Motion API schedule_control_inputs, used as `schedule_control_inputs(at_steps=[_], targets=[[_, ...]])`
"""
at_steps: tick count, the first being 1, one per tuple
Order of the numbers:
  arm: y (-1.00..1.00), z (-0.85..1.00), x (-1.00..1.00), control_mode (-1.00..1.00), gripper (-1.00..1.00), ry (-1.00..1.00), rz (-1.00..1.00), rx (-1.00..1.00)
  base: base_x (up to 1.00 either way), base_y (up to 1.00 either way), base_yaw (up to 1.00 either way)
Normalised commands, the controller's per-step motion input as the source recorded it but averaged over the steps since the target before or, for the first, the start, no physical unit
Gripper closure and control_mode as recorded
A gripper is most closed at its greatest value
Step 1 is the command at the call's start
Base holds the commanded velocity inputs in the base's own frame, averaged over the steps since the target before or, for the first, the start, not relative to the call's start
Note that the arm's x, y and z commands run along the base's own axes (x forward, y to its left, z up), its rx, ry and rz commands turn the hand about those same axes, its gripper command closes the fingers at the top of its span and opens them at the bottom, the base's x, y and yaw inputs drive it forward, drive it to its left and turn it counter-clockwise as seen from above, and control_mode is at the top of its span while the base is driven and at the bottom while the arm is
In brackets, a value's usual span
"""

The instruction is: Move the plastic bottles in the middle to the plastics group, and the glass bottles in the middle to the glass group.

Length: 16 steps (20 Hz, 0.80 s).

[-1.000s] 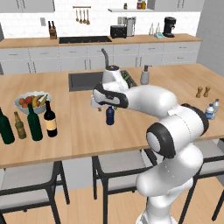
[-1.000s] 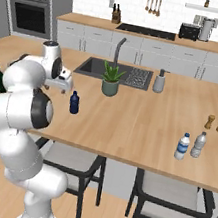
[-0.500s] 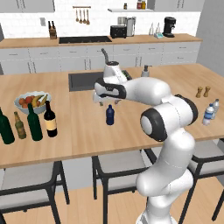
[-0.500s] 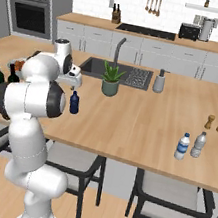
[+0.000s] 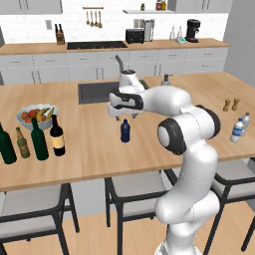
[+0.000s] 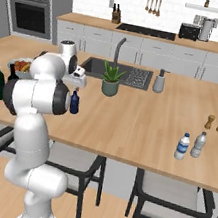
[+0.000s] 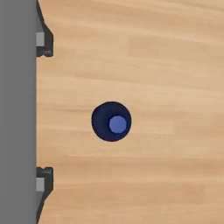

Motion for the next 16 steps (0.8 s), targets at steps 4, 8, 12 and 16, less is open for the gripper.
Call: schedule_control_inputs(at_steps=[4, 8, 12, 16], targets=[[-0.23, -0.41, 0.07, -1.0, -1.0, 0.0, 0.0, 0.0, 0.0, 0.0, 0.0], [-0.12, -0.29, 0.09, -1.0, -1.0, 0.0, 0.03, 0.0, 0.0, 0.0, 0.0], [0.0, -0.17, 0.12, -1.0, -1.0, -0.01, 0.08, 0.0, 0.0, 0.0, 0.0], [0.0, -0.13, 0.23, -1.0, -1.0, -0.05, 0.1, 0.0, 0.0, 0.0, 0.0]])
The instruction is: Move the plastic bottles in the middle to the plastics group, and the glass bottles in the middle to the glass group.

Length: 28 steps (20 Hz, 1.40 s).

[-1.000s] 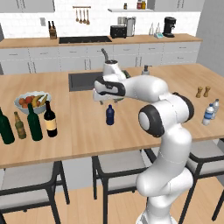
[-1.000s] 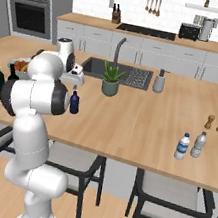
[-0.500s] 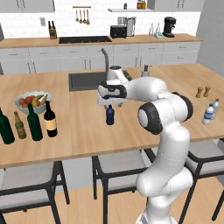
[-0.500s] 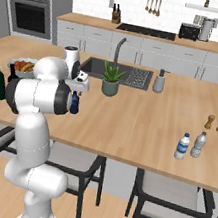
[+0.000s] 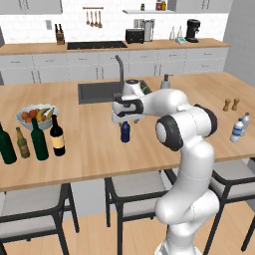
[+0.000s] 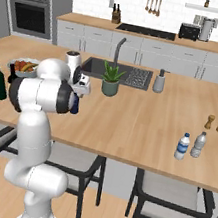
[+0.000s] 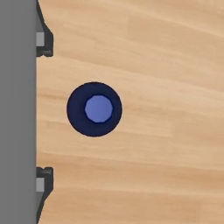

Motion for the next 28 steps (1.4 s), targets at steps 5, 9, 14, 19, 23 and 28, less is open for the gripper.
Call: schedule_control_inputs(at_steps=[5, 9, 14, 19, 23, 28], targets=[[0.0, -0.08, 0.22, -1.0, -1.0, -0.01, 0.05, 0.0, 0.0, 0.0, 0.0], [0.0, -0.02, 0.05, -1.0, -1.0, 0.0, 0.01, 0.0, 0.0, 0.0, 0.0], [0.01, -0.09, 0.0, -1.0, -1.0, -0.01, 0.05, 0.0, 0.0, 0.0, 0.0], [0.01, -0.15, 0.0, -1.0, -1.0, -0.05, 0.07, 0.0, 0.0, 0.0, 0.0], [0.0, -0.18, 0.0, -1.0, -1.0, -0.05, 0.04, 0.0, 0.0, 0.0, 0.0], [0.0, -0.17, 0.0, -1.0, -1.0, -0.06, 0.03, 0.0, 0.0, 0.0, 0.0]])
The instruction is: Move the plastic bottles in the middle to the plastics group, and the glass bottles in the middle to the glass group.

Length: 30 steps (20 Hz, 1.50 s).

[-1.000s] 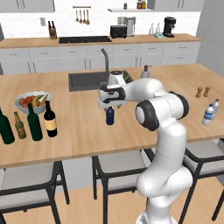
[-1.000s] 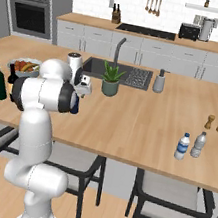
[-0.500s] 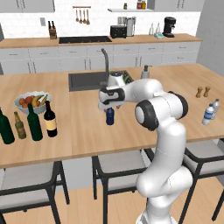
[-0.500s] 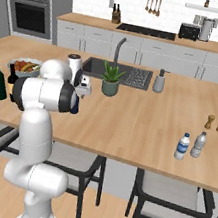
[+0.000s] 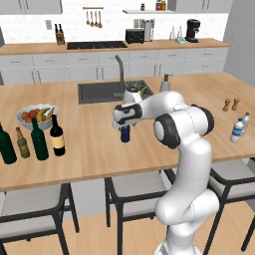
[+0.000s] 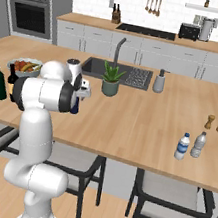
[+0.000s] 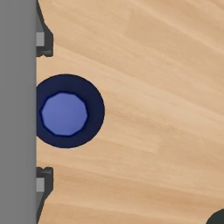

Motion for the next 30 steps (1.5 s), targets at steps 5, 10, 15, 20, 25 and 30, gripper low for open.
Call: schedule_control_inputs(at_steps=[5, 10, 15, 20, 25, 30], targets=[[0.0, -0.07, 0.0, -1.0, -1.0, -0.07, 0.03, 0.0, 0.0, 0.0, 0.0], [0.0, -0.01, 0.03, -1.0, -1.0, -0.07, 0.02, 0.0, 0.0, 0.0, 0.0], [0.0, -0.01, 0.03, -1.0, -1.0, -0.05, 0.0, 0.0, 0.0, 0.0, 0.0], [0.0, -0.02, 0.01, -1.0, -1.0, -0.03, 0.0, 0.0, 0.0, 0.0, 0.0], [0.0, -0.01, 0.0, -1.0, -1.0, -0.03, 0.0, 0.0, 0.0, 0.0, 0.0], [0.0, -0.01, 0.0, -1.0, 1.0, -0.01, 0.0, 0.0, 0.0, 0.0, 0.0]])
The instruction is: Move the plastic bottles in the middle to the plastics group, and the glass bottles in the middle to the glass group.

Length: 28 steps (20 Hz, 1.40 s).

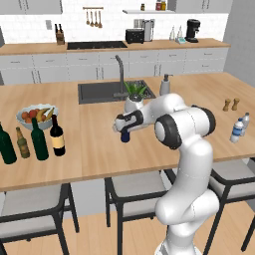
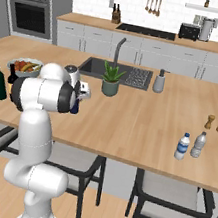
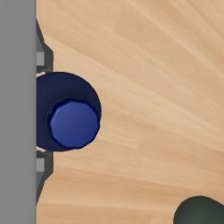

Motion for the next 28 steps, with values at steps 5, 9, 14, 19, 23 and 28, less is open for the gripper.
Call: schedule_control_inputs(at_steps=[5, 9, 14, 19, 23, 28], targets=[[0.0, 0.0, 0.0, -1.0, 1.0, -0.01, 0.0, 0.0, 0.0, 0.0, 0.0], [-0.12, 0.03, -0.01, -1.0, 1.0, 0.0, -0.13, -0.03, 0.0, 0.0, 0.0], [-0.5, 0.25, -0.03, -1.0, 1.0, 0.03, -0.23, 0.0, 0.0, 0.0, 0.0], [-0.8, 0.19, -0.04, -1.0, 1.0, 0.07, -0.3, 0.0, 0.0, 0.0, 0.0], [-1.0, 0.05, -0.12, -1.0, 1.0, 0.07, -0.37, 0.05, 0.0, 0.0, 0.0], [-1.0, 0.0, -0.08, -1.0, 1.0, 0.05, -0.4, 0.07, 0.0, 0.0, 0.0]])
